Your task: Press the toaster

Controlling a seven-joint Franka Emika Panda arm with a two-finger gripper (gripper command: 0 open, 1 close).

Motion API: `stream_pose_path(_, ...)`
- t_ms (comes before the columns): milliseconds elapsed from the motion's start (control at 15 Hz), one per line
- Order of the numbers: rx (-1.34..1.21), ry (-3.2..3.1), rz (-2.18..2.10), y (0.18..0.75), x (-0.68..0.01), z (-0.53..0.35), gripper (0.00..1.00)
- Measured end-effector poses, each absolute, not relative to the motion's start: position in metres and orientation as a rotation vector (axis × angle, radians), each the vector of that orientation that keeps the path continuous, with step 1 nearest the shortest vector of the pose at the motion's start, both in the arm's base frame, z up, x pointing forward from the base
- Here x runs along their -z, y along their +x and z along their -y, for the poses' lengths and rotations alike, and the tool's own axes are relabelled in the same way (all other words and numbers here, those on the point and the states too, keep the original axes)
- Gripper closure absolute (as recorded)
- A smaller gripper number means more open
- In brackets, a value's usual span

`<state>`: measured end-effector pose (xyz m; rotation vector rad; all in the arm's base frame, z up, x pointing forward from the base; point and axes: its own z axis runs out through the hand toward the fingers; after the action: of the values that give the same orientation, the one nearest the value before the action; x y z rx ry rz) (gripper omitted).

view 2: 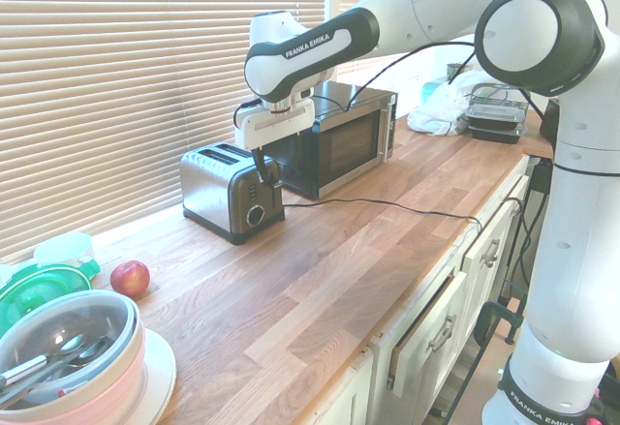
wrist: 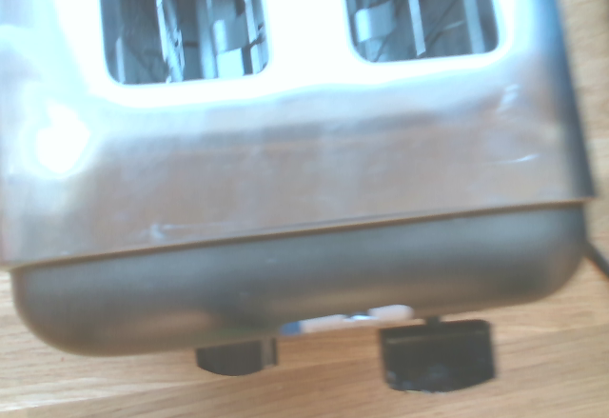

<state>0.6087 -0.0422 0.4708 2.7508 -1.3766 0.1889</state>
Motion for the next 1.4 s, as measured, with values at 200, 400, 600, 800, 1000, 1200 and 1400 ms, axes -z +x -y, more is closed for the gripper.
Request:
stream_pose_path(200,-0.175,2.749,1.374,0.612,-0.464,0.042,1.0)
stream_pose_path(400,-0.174,2.744,1.382,0.614,-0.462,0.046,1.0)
stream_pose_path(600,-0.176,2.744,1.383,0.614,-0.462,0.046,1.0)
stream_pose_path(800,-0.179,2.747,1.378,0.619,-0.457,0.045,1.0)
stream_pose_path(1000,-0.178,2.742,1.383,0.628,-0.449,0.05,1.0)
stream_pose_path(1200,-0.183,2.756,1.395,0.63,-0.453,0.06,1.0)
stream_pose_path(1400,-0.197,2.749,1.401,0.63,-0.457,0.072,1.0)
